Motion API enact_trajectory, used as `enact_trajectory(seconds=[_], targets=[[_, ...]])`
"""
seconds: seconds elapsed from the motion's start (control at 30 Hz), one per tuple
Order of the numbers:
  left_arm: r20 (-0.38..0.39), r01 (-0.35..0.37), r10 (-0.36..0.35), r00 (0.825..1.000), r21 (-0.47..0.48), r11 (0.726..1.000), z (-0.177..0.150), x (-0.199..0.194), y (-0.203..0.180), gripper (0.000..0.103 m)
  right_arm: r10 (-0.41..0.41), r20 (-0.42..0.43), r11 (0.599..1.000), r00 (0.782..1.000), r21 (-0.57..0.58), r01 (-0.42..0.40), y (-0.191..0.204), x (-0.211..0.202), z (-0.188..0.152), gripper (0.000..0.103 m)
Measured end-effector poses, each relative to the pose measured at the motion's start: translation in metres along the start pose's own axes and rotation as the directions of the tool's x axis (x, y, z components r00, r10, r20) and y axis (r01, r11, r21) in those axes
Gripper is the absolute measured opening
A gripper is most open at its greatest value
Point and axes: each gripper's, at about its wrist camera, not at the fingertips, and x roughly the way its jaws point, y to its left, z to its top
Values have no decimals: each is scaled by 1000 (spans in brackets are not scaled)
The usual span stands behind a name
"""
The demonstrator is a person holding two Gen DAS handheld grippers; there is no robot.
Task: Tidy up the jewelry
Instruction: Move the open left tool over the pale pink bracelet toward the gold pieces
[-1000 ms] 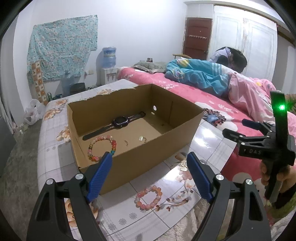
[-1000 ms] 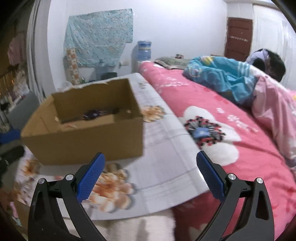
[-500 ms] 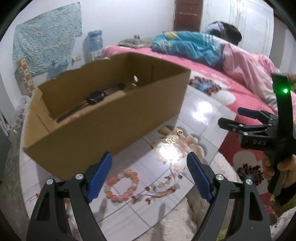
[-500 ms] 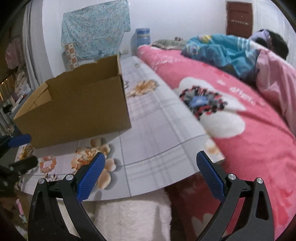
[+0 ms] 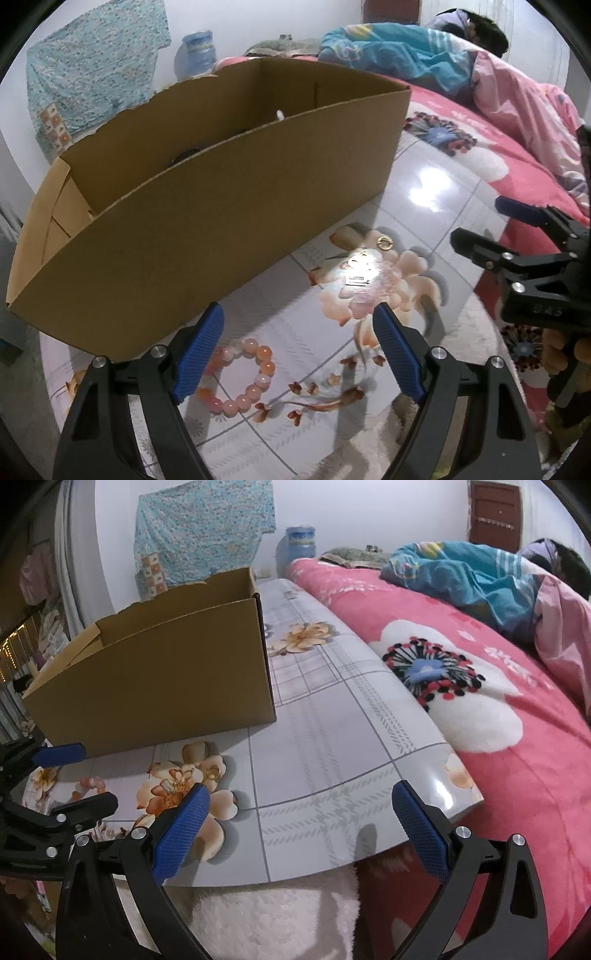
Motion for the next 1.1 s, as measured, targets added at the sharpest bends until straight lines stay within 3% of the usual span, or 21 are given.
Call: enact_trajectory(seconds=[0.73,1.1], targets=[[-51,-95,96,994,20,995,14,13,2,81,17,-16,999,1000,-35,-18,10,-1,15,95],[-86,-72,78,993,72,995,6,24,-13,81,70,-50,996,996,-43,-73,7,-3,25,94]])
